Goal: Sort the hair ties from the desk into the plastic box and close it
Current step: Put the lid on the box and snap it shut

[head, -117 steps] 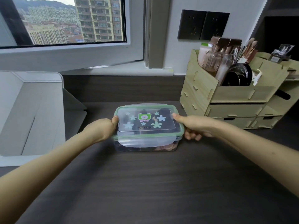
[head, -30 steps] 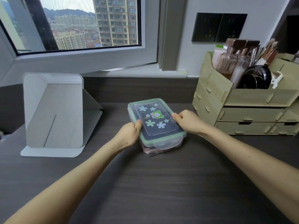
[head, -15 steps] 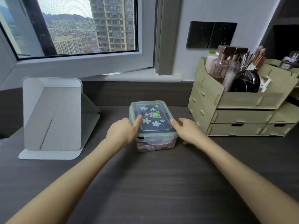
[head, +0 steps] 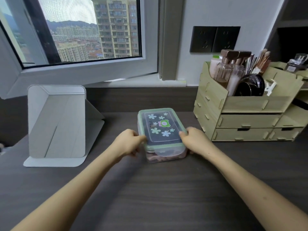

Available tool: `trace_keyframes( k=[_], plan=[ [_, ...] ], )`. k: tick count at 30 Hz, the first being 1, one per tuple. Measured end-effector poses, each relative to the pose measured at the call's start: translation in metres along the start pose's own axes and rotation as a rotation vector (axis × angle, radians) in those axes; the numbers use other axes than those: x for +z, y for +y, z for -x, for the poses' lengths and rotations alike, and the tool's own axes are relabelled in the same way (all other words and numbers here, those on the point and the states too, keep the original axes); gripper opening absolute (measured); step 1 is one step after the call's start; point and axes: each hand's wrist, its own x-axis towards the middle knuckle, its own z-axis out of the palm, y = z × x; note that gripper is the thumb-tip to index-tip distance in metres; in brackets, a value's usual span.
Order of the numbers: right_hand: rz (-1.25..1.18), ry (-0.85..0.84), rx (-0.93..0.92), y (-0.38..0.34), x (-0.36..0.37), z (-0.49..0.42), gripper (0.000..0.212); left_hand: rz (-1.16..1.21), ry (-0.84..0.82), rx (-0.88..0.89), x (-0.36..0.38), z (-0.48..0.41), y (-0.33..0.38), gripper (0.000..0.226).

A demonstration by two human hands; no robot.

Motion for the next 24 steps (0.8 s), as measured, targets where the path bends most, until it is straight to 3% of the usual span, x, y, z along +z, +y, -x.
trace_keyframes(
  k=[2,3,6,7,10,12,14,20,22,24],
  plan=[
    [0.215,0.129,-0.086,0.0,-0.007,-0.006,0.036,-0.042,-0.129,0.024,0.004,0.007,0.006,0.039],
    [0.304,0.21,-0.158,0.0,-0.01,-0.006,0.038,-0.168,-0.087,0.096,0.007,0.007,0.006,0.041],
    [0.326,0.366,-0.453,-0.002,-0.013,0.0,0.033,-0.599,0.389,0.504,-0.001,-0.004,-0.003,0.033],
    [0.291,0.336,-0.509,-0.006,-0.012,0.006,0.039,-0.668,0.42,0.636,-0.006,-0.013,-0.009,0.043],
    [0.369,0.121,-0.518,-0.018,0.003,0.02,0.077,-0.828,0.132,0.758,-0.016,-0.04,-0.024,0.083],
    [0.443,-0.019,-0.513,-0.022,0.013,0.021,0.099,-0.871,0.06,0.814,-0.012,-0.054,-0.033,0.089],
    [0.554,-0.093,-0.53,-0.02,0.021,0.02,0.109,-0.892,0.141,0.882,-0.002,-0.057,-0.042,0.079],
    [0.623,0.155,-0.654,-0.012,0.042,0.014,0.07,-0.862,0.54,0.974,0.019,-0.049,-0.048,0.04],
    [0.612,0.195,-0.724,-0.011,0.042,0.01,0.065,-0.866,0.574,1.001,0.019,-0.048,-0.048,0.037],
    [0.558,0.117,-0.775,-0.006,0.03,0.006,0.065,-0.864,0.531,0.991,0.016,-0.045,-0.048,0.044]
  ],
)
